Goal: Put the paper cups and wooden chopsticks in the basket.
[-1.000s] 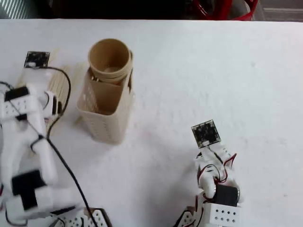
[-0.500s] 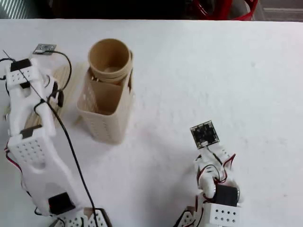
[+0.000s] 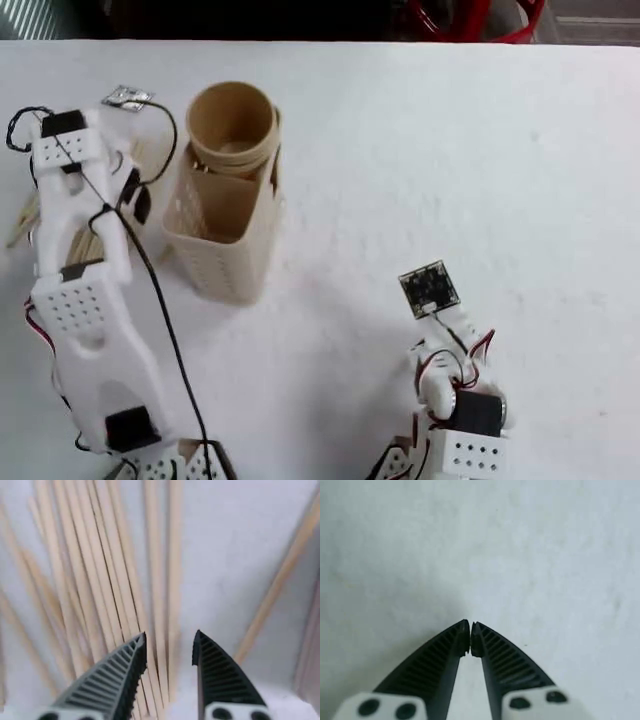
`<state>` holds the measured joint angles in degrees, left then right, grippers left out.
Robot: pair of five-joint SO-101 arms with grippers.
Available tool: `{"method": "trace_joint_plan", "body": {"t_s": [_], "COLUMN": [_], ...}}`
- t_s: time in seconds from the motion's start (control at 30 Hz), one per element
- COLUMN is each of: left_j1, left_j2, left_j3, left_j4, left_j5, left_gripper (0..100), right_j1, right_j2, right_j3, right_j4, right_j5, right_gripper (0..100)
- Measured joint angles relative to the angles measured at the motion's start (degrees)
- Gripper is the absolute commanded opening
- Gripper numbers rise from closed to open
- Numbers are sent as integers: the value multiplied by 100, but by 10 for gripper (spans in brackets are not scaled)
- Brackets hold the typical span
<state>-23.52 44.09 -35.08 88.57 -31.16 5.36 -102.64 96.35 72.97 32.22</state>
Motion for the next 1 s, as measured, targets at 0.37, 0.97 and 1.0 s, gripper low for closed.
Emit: {"method": "trace_joint_plan", "body": {"t_s": [0.37, 0.97, 1.0], "left_j1": [-18, -237, -237], "left_j2": [0, 800, 809], "left_j3": [0, -290, -290], "left_j4": [9, -281, -281], "left_j5": [-70, -466, -466], "left_gripper": [165, 120, 106], "right_j1": [0, 0, 0], "right_j2": [0, 0, 0], "right_j3": [0, 0, 0], "right_j4": [0, 0, 0], "right_j5": [0, 0, 0], "right_gripper": [19, 19, 19]}}
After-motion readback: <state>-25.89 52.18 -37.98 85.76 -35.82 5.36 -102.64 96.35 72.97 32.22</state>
